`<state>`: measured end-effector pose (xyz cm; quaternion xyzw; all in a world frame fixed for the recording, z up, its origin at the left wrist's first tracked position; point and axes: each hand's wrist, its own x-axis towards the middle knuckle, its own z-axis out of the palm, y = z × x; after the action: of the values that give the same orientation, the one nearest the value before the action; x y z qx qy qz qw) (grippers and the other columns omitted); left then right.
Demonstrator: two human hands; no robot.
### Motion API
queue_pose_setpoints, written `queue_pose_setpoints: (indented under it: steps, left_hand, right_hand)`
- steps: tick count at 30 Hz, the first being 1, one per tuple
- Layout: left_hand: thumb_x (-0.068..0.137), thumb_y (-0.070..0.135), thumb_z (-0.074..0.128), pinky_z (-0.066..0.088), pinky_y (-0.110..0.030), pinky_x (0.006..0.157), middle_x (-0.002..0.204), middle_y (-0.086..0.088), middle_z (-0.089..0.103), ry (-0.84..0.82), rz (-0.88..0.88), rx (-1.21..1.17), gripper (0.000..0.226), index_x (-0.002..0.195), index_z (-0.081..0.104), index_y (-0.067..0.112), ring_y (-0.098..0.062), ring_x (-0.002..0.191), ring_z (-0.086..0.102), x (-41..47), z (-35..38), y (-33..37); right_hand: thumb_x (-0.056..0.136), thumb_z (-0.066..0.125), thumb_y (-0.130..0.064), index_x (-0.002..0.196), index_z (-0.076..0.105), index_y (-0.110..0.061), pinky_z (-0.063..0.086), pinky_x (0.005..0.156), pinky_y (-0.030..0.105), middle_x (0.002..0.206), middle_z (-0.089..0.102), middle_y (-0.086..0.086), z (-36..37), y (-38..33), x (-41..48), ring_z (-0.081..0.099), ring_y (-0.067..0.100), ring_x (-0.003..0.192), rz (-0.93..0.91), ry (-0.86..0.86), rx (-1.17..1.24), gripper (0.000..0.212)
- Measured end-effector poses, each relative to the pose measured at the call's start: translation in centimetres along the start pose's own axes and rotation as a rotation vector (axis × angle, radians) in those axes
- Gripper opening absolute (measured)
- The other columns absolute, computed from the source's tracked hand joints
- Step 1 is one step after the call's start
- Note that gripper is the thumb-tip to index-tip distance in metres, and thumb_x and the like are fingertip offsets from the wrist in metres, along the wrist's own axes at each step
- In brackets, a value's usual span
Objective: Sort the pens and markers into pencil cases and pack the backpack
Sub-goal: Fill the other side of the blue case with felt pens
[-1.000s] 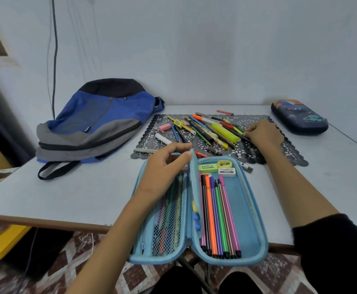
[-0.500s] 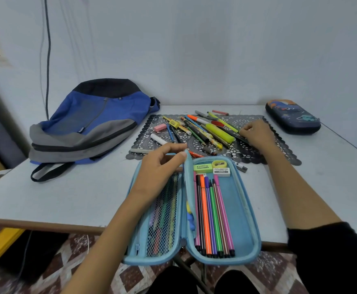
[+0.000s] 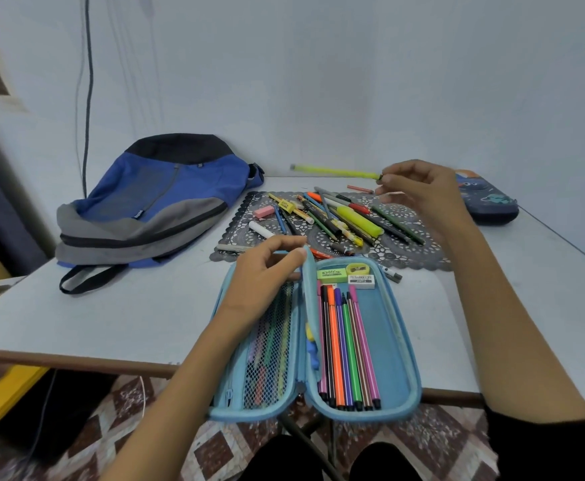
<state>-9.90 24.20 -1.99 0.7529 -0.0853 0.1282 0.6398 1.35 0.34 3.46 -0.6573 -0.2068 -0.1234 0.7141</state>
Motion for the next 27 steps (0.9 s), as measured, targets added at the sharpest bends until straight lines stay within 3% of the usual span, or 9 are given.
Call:
queue_pose_setpoints:
  steps: [5,8,18,27]
  left_hand:
    - [0.095,0.015,0.061,0.053,-0.018,0.071,0.103,-0.002,0.072,0.002,0.003,-0.007,0.02,0.112,0.069,0.012,-0.012,0.09,0.069,-0.1,0.0,0.1]
    - [0.095,0.015,0.061,0.053,-0.018,0.071,0.104,-0.002,0.072,0.002,0.006,-0.006,0.021,0.113,0.069,0.012,-0.013,0.092,0.069,-0.1,0.1,0.2]
    - [0.095,0.015,0.06,0.054,-0.02,0.073,0.104,-0.004,0.072,-0.004,0.006,-0.005,0.02,0.113,0.069,0.012,-0.014,0.09,0.07,-0.1,0.2,0.2]
    - [0.095,0.017,0.06,0.055,-0.021,0.074,0.106,-0.001,0.072,-0.008,0.01,0.01,0.02,0.113,0.069,0.014,-0.015,0.092,0.07,-0.1,0.0,0.1]
  right_hand:
    - [0.087,0.057,0.005,0.094,0.064,-0.003,0.055,0.062,0.023,0.072,0.069,0.003,0.2,-0.7,-0.9,0.067,0.015,0.066,0.111,-0.135,0.236,0.013]
    - [0.079,0.062,-0.004,0.093,0.065,-0.004,0.055,0.06,0.021,0.072,0.068,0.004,0.2,-0.6,-1.1,0.066,0.014,0.064,0.19,-0.181,0.262,0.014]
    - [0.077,0.072,0.003,0.093,0.071,0.005,0.058,0.059,0.023,0.078,0.07,0.02,0.4,-0.7,-2.7,0.067,0.021,0.062,0.588,-0.674,-0.35,0.017]
    - [0.078,0.075,-0.001,0.09,0.072,0.004,0.052,0.05,0.019,0.077,0.072,0.017,2.2,-1.2,-3.6,0.064,0.014,0.052,0.585,-0.847,-0.561,0.013]
